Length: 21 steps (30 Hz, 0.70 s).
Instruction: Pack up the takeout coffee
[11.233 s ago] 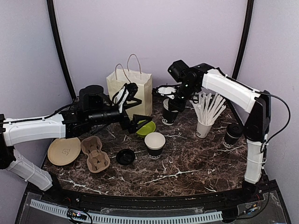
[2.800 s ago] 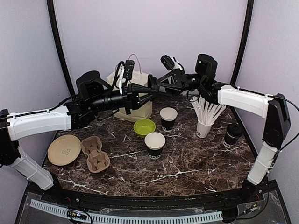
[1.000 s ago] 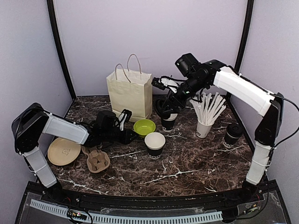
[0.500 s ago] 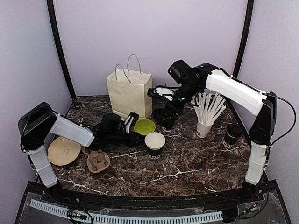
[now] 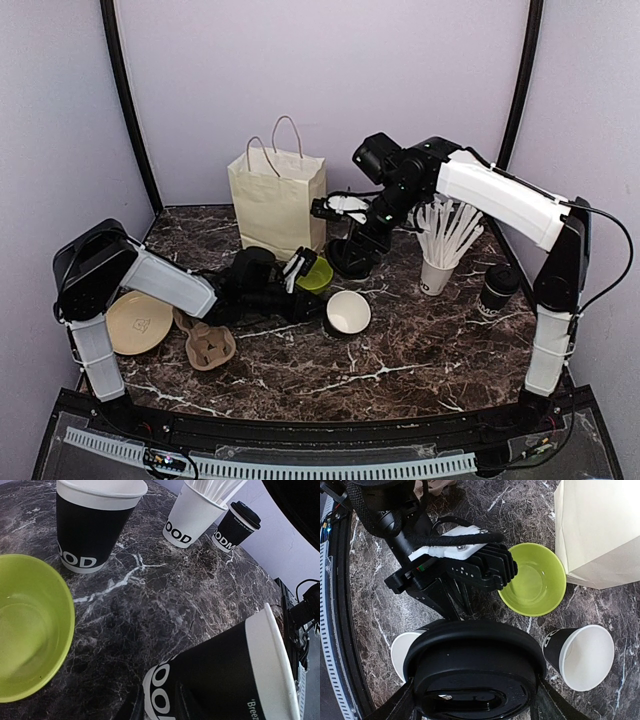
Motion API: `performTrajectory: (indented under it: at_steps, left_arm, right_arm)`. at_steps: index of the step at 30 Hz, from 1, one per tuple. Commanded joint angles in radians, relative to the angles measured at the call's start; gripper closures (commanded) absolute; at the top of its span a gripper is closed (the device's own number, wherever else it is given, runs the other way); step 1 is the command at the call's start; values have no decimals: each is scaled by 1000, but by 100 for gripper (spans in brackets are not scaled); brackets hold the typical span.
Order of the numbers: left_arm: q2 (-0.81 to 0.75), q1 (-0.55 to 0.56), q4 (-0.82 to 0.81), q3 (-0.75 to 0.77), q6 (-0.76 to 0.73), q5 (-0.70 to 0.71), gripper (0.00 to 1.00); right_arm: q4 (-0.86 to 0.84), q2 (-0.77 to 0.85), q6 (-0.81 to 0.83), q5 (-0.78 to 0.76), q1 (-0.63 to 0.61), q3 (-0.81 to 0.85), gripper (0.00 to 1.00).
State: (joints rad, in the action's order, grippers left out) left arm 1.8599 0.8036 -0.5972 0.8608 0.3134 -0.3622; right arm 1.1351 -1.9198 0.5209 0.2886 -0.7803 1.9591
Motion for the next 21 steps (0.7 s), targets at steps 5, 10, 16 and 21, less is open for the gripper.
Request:
performTrajectory:
  at_steps: [5, 10, 16, 21]
  left_arm:
    - [15, 11, -5, 22, -29, -7, 75]
    - [30, 11, -4, 28, -29, -11, 75]
    - [16, 11, 0, 19, -39, 0, 75]
    - [-100, 20, 37, -45, -140, 30, 62]
  right_arm:
    - [14, -10, 13, -13, -17, -3, 36]
    - [15, -13, 14, -11, -20, -3, 36]
    - [11, -5, 13, -11, -19, -20, 36]
    - [6, 39, 20, -43, -15, -68, 37]
